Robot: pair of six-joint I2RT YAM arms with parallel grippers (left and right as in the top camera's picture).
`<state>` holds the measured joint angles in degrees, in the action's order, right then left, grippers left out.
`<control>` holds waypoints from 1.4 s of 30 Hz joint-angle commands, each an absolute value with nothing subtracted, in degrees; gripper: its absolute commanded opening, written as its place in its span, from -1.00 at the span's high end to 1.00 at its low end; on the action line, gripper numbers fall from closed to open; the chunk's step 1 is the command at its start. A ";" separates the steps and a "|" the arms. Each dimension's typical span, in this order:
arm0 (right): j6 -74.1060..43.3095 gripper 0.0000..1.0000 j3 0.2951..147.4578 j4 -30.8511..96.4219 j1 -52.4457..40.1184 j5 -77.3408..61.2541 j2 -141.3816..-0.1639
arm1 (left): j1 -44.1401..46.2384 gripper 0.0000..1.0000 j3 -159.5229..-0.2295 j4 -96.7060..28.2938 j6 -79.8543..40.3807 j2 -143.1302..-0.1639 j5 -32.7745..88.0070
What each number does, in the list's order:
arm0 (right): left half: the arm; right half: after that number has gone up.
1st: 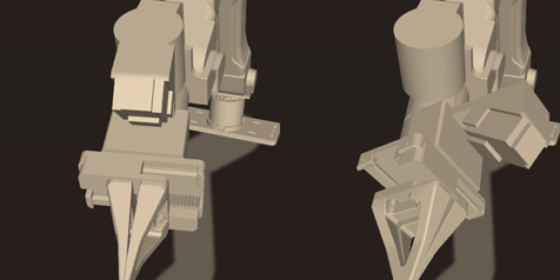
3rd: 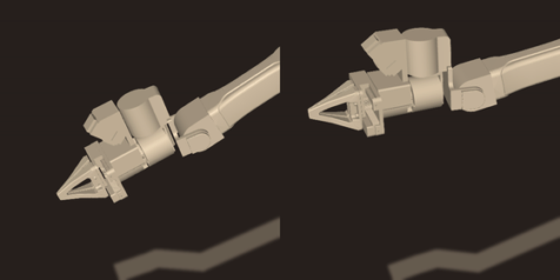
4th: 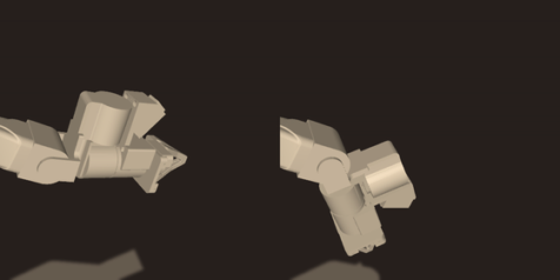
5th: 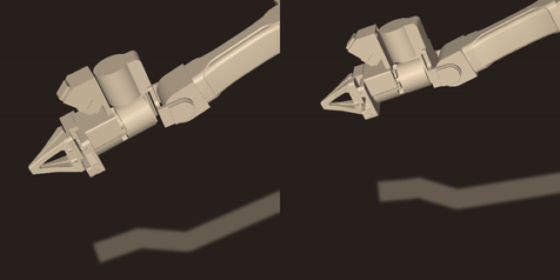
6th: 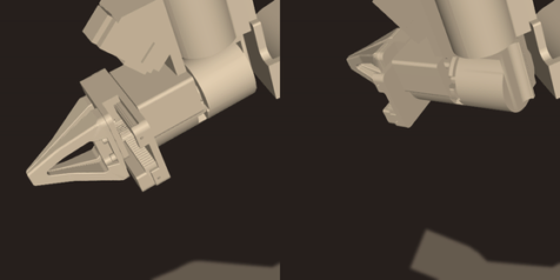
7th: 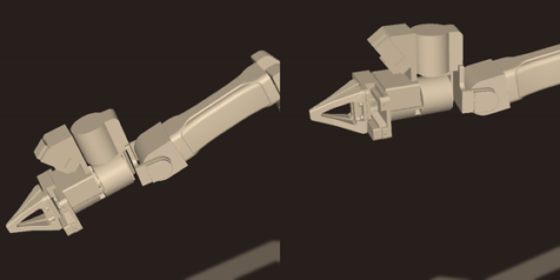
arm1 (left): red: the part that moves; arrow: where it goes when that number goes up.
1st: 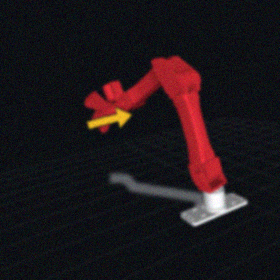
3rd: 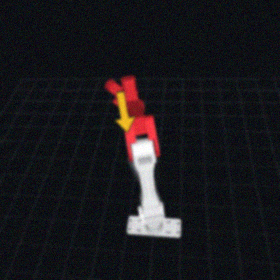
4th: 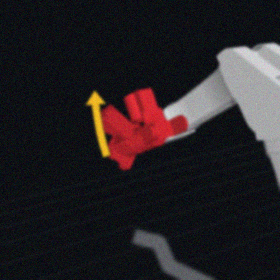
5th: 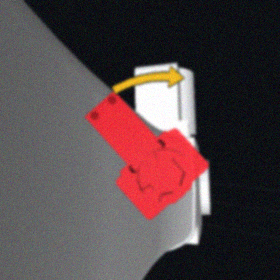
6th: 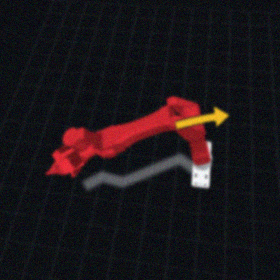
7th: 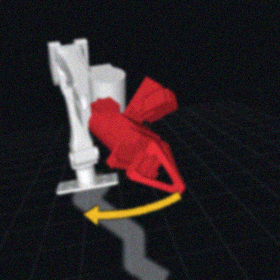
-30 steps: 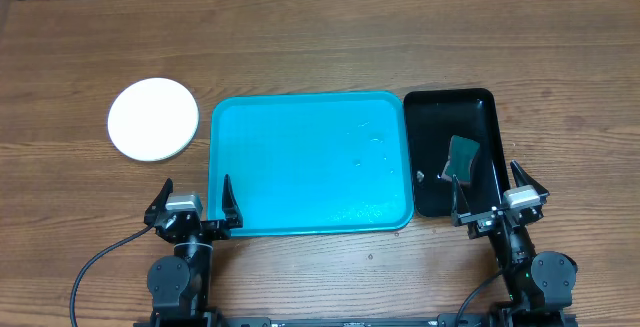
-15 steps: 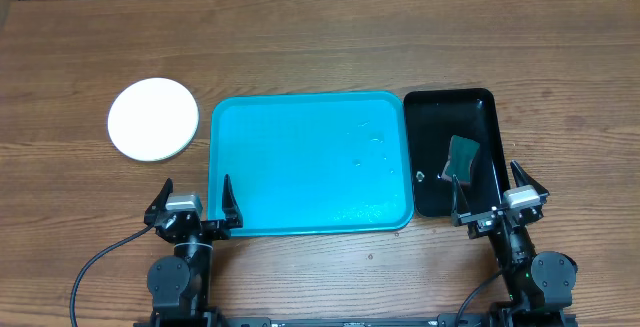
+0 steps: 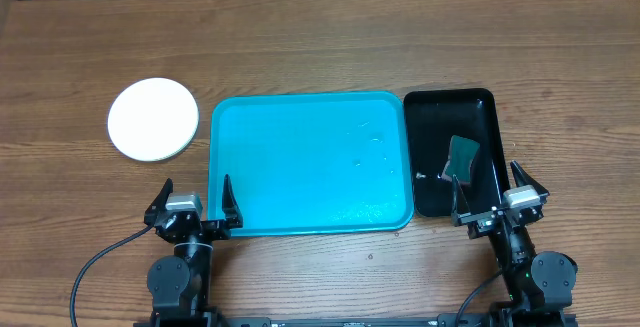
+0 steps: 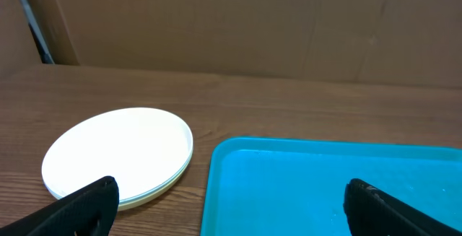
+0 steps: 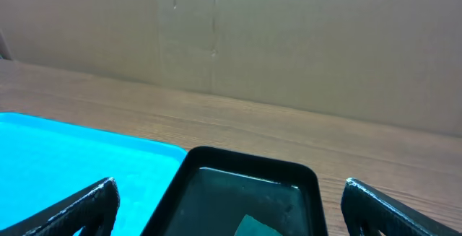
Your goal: Clean dirty plates on tray and stack at the side
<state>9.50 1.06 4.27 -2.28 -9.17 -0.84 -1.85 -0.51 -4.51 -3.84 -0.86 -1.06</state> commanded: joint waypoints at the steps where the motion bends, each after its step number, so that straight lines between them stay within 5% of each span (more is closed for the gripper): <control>1: 9.89 -1.00 0.45 3.97 -2.46 -9.10 -0.16 | -1.56 -0.99 -0.30 -4.43 -3.20 -0.25 -0.21; 42: 9.89 -1.00 0.45 3.99 0.51 -9.10 -0.16 | -1.56 -1.00 -0.30 -4.43 -3.20 -0.25 -0.21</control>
